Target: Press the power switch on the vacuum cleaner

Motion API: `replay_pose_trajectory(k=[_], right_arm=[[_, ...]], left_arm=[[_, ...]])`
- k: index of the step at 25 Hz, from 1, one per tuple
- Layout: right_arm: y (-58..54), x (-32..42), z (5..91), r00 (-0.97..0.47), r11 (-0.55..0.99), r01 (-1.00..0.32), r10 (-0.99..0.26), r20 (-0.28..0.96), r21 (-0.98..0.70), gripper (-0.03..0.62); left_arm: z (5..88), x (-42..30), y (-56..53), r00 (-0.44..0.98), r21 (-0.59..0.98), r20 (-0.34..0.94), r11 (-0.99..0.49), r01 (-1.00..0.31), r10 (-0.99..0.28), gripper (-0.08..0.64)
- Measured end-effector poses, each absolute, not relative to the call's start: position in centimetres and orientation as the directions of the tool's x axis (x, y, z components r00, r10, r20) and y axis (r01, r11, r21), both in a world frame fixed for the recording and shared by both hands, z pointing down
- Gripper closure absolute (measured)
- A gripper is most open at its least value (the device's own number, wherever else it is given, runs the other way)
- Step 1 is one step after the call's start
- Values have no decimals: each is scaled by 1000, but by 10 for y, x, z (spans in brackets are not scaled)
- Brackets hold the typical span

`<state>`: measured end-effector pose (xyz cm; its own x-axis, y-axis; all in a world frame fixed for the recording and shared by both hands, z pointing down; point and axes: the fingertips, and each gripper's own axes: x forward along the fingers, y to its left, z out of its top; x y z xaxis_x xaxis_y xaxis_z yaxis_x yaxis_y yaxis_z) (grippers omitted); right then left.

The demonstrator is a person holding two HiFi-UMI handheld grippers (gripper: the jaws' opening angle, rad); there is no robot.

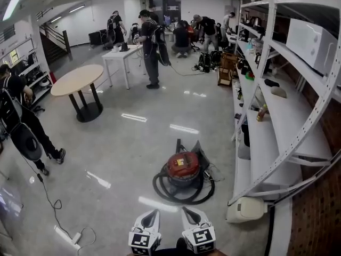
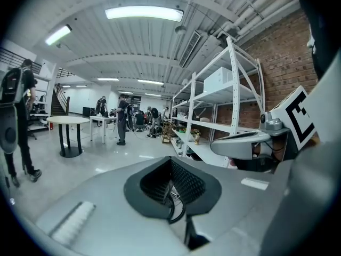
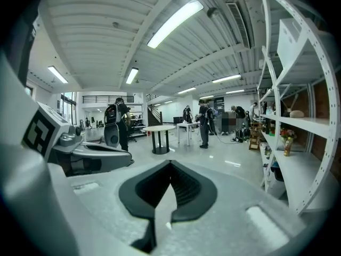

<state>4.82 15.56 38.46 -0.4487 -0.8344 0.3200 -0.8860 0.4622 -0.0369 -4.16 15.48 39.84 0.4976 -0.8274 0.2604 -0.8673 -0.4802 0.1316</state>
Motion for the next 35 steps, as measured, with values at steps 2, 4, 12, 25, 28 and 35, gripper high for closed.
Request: replay_pose_trajectory(k=[2,4,12,25,28,35], right_arm=[[167,31,380,-438,456,-890,-837,329,-26,600],[181,13,382,-441,462,-887,-831,339,-21,600],[258,-39,405,-418,433,-900,-824,382,-52,600],[328,-48,403,-341,356,-934,-855,390,-35,600],[338,-28,405,-323,336,-941,-864,386,-36,601],[362,36,406,-270,269,-962,-891,364,-55,601]], left_arm=[[402,-61,169,494,142,262,-474,-869,-829,545],[405,-77,184,495,152,258,-471,-869,-830,545],[411,-132,248,514,183,231,-482,-857,-826,545],[420,-144,317,578,207,242,-541,-816,-779,545],[417,-128,320,582,192,237,-550,-813,-778,545],[414,-49,338,666,175,248,-644,-745,-704,545]])
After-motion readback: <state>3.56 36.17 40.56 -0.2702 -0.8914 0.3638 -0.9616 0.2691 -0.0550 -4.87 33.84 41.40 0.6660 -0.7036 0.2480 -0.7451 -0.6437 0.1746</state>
